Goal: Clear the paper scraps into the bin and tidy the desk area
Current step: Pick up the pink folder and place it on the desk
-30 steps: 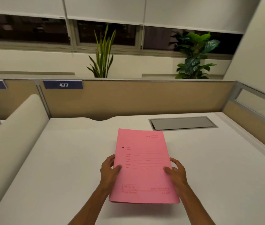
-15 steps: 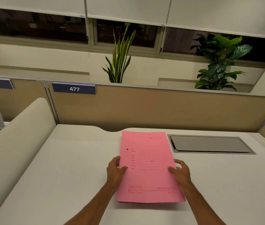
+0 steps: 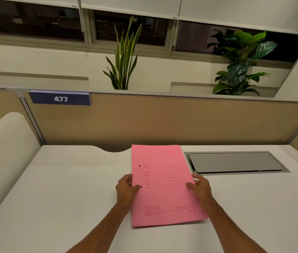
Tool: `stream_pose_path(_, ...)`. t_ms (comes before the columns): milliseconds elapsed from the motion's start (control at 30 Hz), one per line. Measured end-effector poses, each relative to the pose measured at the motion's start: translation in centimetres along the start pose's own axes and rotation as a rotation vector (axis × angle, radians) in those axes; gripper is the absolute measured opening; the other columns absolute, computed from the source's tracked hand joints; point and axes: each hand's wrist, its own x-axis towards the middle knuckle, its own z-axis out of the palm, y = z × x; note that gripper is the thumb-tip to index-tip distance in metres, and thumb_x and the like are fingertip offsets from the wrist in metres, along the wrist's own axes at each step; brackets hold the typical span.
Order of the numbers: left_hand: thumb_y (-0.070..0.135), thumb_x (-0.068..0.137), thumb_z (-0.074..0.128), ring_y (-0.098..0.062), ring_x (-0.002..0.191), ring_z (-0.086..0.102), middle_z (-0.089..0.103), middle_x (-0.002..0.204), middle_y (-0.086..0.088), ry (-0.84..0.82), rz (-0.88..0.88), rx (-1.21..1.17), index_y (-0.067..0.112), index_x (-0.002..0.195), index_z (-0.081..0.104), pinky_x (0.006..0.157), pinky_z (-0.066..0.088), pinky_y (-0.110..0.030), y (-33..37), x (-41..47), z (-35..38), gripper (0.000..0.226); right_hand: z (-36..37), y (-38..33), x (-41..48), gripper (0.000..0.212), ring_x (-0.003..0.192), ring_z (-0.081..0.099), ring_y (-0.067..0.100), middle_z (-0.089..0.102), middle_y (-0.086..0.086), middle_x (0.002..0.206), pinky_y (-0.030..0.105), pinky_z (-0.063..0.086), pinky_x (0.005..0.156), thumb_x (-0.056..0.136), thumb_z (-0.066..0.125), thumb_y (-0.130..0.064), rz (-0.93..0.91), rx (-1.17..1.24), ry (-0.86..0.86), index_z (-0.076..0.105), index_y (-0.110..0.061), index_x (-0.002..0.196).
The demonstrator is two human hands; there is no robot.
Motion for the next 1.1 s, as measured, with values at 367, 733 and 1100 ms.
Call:
stream_pose_path(367,0.002,0.083,0.07,-0.024,0.092,0.06,0.064,0.118,-0.014,0.041,-0.007,0.063,0.004,0.122,0.055,0.09,0.054,-0.043,0.2,0.6,1.3,0.042,0.7,-0.7,1.1,0.042,0.09,0.064,0.029,0.067,0.015,0.113,0.034,0.05,0.084,0.082,0.069,-0.007,-0.074,-0.183,0.094,0.058,-0.003,0.123)
stream_pose_path(733,0.004,0.082,0.072,-0.03,0.106,0.061,0.059,0.123,-0.016,0.084,-0.028,0.091,0.002,0.125,0.053,0.094,0.052,-0.043,0.1,0.5,1.6,0.047,1.2,-0.9,0.4,0.042,0.11,0.059,0.033,0.061,0.019,0.122,0.039,0.047,0.097,0.082,0.071,-0.008,-0.155,-0.272,0.127,0.059,0.0,0.121)
stream_pose_path(1100,0.056,0.092,0.044,-0.028,0.143,0.023,0.029,0.155,-0.007,0.052,0.355,0.774,0.021,0.141,0.04,0.117,0.014,-0.046,-1.2,-0.8,1.7,0.06,2.6,-1.1,-3.8,0.051,0.136,0.035,0.025,0.042,0.011,0.146,0.041,0.033,0.11,0.096,0.048,-0.039,-0.374,-0.526,0.155,0.041,-0.009,0.138)
